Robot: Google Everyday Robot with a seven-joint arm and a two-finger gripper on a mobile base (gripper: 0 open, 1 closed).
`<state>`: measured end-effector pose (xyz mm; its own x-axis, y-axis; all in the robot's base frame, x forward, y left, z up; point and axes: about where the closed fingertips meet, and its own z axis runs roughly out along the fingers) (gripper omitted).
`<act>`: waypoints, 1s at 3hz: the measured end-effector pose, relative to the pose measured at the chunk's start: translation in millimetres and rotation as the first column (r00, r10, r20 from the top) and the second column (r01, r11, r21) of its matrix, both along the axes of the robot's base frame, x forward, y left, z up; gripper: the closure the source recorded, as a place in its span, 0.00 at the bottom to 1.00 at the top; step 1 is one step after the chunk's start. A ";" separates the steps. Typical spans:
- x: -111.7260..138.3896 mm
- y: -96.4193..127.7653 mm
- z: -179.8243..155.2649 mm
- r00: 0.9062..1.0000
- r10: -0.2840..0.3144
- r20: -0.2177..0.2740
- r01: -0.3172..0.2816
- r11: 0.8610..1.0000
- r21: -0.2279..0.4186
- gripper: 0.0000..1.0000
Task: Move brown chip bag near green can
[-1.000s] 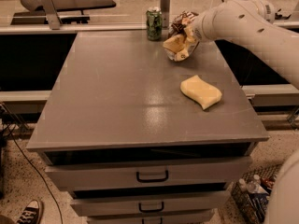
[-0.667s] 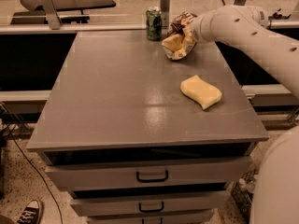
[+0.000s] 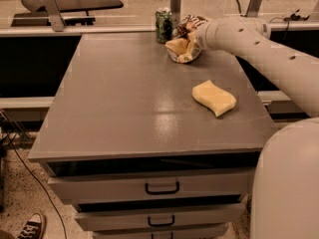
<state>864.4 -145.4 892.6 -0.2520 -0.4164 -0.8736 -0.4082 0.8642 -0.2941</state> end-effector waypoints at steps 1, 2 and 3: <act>0.3 0.3 0.6 1.000 0.000 0.000 0.000 1.000 0.001 0.58; 0.3 0.3 1.1 1.000 0.000 -0.001 0.000 1.000 0.001 0.36; 5.6 16.6 3.1 0.999 0.032 0.001 -0.032 0.999 0.031 0.04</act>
Offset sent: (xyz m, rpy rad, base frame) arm 0.0124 0.0120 -0.0109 0.0561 0.0135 0.0026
